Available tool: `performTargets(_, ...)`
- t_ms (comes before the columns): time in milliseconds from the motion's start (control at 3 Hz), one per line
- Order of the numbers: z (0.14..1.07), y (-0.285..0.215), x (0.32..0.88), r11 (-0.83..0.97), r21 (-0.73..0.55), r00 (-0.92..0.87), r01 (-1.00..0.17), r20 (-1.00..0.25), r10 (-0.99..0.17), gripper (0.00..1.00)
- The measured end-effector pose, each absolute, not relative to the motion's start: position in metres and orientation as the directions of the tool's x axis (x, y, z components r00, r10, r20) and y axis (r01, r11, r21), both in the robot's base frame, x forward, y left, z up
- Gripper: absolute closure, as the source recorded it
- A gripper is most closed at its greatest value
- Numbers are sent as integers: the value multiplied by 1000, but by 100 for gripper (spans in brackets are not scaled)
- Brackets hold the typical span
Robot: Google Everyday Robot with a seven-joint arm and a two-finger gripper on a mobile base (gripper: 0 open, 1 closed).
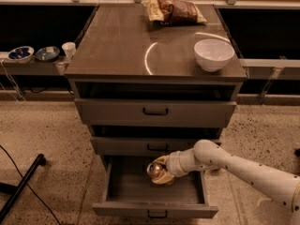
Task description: Place orange can into bottom drawer
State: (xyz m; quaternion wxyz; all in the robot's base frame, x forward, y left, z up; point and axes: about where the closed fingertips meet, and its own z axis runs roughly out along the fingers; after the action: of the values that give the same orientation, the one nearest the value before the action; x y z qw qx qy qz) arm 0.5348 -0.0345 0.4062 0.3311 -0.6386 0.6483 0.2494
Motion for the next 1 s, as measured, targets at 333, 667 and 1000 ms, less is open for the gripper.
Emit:
performTargets(333,408,-33,535,50,-102,43,-993,-742,-669,100)
performTargets(667,354,-20,544,106,-61,-28,-992,-731,-682,100)
performTargets(1000,314,-4,547,141,-54,-57,-989,-728,-683,100)
